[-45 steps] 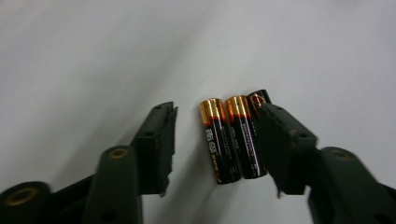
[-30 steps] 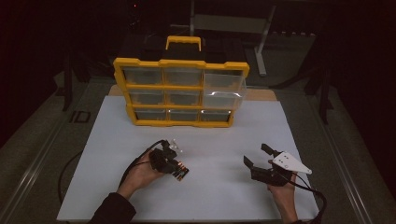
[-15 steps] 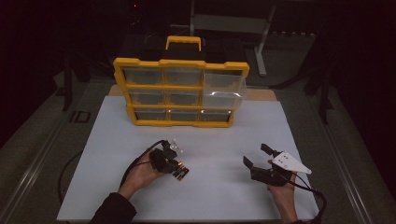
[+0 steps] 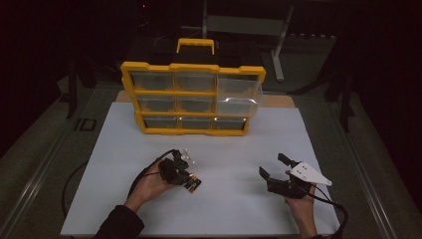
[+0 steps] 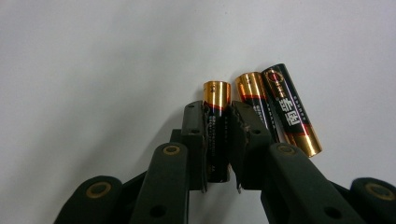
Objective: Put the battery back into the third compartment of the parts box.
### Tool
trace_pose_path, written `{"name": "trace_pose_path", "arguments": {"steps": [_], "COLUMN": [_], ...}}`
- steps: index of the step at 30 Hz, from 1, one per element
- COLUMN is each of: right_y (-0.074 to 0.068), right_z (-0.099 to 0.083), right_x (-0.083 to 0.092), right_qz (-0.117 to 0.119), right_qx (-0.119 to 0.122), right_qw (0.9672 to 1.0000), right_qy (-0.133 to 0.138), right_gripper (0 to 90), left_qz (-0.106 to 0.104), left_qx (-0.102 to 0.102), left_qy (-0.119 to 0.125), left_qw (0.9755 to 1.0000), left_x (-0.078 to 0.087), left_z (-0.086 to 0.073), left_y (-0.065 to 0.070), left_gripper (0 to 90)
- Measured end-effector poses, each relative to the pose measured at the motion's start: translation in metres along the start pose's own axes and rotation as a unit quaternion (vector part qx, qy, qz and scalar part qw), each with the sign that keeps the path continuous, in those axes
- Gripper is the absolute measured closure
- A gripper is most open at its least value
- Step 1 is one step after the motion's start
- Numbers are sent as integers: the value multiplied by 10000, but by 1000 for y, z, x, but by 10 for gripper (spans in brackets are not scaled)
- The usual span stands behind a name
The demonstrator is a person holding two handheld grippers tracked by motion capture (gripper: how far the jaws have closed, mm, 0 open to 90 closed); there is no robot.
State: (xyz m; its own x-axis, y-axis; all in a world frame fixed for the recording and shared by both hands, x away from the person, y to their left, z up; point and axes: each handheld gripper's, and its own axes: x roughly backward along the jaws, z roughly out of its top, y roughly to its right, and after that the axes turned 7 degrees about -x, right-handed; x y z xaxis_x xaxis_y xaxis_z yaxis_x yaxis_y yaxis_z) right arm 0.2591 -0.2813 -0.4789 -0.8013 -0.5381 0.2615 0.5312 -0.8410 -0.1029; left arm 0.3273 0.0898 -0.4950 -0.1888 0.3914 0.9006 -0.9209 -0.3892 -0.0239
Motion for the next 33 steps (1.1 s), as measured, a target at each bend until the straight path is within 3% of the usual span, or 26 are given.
{"name": "trace_pose_path", "arguments": {"steps": [33], "right_y": [0], "right_z": [0], "right_x": [0], "right_qz": [-2], "right_qx": [-2], "right_qw": [10000], "right_qy": [2], "right_gripper": [146], "left_qz": [-32], "left_qx": [-124], "left_qy": [343], "left_qw": [9993], "left_x": [49], "left_z": [17], "left_y": [-12], "left_gripper": [780]}}
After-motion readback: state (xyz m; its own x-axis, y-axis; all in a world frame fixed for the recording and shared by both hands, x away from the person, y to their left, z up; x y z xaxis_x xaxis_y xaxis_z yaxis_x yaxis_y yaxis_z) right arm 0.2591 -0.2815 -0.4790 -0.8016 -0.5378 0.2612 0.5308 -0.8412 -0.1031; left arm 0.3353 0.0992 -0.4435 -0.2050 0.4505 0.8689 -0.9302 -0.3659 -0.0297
